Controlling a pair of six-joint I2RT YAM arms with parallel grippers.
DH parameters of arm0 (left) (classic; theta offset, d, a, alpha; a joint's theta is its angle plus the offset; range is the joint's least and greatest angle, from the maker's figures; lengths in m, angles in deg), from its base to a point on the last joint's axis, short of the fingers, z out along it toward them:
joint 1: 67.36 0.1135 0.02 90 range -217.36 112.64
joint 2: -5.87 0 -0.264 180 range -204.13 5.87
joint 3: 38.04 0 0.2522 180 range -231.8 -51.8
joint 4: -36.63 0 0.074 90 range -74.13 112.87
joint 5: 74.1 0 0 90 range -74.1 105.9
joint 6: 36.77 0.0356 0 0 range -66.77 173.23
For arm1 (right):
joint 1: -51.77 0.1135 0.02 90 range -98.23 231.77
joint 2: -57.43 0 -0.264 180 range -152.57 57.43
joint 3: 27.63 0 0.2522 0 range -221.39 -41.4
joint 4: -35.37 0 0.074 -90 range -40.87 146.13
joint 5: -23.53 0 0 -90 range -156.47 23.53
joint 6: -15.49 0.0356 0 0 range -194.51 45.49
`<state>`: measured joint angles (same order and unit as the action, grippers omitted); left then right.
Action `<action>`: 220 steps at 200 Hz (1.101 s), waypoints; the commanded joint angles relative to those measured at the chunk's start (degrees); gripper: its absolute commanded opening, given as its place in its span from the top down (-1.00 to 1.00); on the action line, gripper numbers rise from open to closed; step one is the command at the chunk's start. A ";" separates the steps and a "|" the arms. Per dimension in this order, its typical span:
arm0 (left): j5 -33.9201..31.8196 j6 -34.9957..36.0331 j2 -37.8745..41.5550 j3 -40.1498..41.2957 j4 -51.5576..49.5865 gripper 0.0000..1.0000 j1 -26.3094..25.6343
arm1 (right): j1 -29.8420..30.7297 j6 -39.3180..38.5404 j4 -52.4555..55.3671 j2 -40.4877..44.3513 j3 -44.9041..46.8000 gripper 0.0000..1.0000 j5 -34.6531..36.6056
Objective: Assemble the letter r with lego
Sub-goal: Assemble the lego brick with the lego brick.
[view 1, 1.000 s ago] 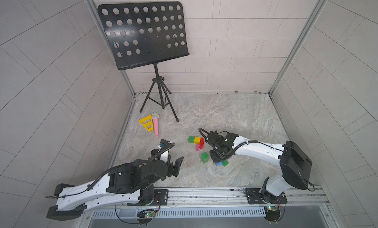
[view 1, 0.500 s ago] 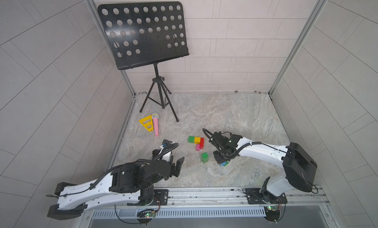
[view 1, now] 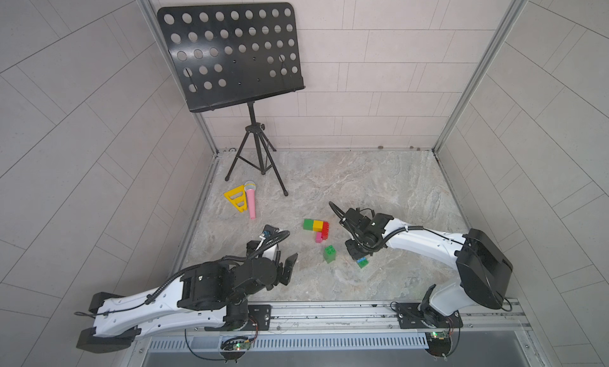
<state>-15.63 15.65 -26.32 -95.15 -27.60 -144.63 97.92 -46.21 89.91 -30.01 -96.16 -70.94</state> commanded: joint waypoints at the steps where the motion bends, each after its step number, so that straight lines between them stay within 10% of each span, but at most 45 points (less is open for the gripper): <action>1: -1.25 -0.39 -0.75 -0.37 -0.99 -1.00 -0.23 | -0.27 -2.05 1.73 -0.69 -1.01 1.00 0.46; 220: -0.11 0.82 -6.46 -1.21 -1.11 -1.00 -0.24 | -1.74 -4.90 -0.20 -3.09 0.45 1.00 0.34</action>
<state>-15.15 15.80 -32.40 -95.17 -27.95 -144.66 96.28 -50.54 89.71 -32.19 -96.11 -71.37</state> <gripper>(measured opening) 0.998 0.350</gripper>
